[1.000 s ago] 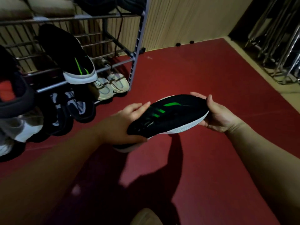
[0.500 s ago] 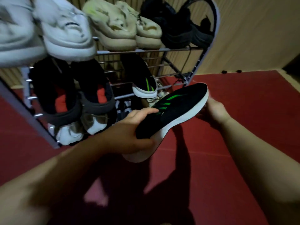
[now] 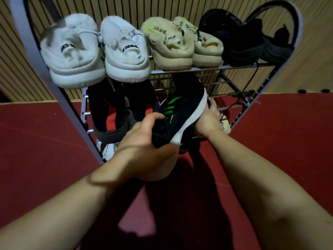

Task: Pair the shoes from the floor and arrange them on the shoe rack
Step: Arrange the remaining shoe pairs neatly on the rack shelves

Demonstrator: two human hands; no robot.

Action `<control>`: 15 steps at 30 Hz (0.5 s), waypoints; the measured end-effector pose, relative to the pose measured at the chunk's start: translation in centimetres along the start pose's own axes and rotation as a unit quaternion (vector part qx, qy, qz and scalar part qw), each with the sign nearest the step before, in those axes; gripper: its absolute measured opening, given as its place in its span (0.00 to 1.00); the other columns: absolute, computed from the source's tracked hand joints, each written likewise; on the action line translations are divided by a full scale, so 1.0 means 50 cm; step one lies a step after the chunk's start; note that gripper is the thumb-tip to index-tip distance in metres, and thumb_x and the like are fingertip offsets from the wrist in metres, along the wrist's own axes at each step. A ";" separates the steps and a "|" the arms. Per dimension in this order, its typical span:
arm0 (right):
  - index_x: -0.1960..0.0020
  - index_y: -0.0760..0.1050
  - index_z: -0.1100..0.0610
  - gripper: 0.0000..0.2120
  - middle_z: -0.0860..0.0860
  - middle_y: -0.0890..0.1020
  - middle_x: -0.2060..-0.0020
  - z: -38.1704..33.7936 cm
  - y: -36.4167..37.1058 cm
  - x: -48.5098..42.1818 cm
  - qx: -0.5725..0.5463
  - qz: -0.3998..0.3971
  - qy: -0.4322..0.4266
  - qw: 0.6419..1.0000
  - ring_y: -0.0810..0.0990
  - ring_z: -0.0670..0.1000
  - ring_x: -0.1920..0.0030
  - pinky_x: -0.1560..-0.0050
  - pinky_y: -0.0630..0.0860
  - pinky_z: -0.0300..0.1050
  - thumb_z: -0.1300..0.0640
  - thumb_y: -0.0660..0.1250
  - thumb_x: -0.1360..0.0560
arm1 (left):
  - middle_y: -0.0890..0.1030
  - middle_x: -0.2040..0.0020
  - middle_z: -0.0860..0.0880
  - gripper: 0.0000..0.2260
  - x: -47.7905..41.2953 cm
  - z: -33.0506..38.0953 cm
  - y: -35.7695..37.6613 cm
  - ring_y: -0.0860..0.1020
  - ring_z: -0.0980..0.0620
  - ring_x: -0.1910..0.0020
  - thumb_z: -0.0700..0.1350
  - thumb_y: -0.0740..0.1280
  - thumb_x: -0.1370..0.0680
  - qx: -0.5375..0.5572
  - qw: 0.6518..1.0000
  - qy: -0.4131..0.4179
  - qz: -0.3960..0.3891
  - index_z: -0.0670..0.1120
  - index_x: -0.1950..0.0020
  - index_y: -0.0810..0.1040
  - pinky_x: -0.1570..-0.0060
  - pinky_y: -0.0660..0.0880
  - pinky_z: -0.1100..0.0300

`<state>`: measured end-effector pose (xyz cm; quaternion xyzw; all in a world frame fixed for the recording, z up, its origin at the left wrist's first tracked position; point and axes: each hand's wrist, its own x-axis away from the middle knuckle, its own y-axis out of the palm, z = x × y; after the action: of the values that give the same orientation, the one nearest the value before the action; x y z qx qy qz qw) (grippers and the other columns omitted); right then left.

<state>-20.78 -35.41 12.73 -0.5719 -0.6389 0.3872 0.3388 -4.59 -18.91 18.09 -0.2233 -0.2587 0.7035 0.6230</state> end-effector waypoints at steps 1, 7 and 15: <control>0.24 0.54 0.51 0.32 0.55 0.47 0.23 0.006 -0.005 -0.005 0.007 0.016 -0.005 1.000 0.56 0.62 0.27 0.31 0.60 0.53 0.56 0.63 0.24 | 0.74 0.41 0.51 0.33 -0.008 0.008 0.003 0.75 0.49 0.42 0.67 0.62 0.46 0.016 1.000 -0.013 0.005 0.68 0.41 0.62 0.39 0.71 0.52; 0.26 0.59 0.57 0.33 0.56 0.54 0.25 0.097 -0.030 -0.027 0.012 0.103 -0.010 0.995 0.58 0.62 0.29 0.31 0.58 0.53 0.46 0.65 0.25 | 0.73 0.43 0.48 0.31 -0.089 0.074 0.045 0.74 0.45 0.43 0.60 0.63 0.40 -0.023 0.998 -0.047 0.034 0.59 0.37 0.64 0.43 0.71 0.56; 0.23 0.53 0.49 0.36 0.54 0.51 0.24 0.186 -0.076 -0.033 -0.053 0.030 -0.069 0.996 0.52 0.58 0.25 0.30 0.58 0.53 0.45 0.67 0.26 | 0.66 0.33 0.38 0.33 -0.273 0.122 0.162 0.66 0.38 0.34 0.60 0.68 0.28 -0.020 0.981 -0.174 0.086 0.49 0.29 0.61 0.35 0.64 0.53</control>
<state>-30.51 -38.22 11.71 -0.5799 -0.6627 0.4015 0.2517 -12.94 -33.72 17.44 -0.1312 -0.3571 0.7775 0.5009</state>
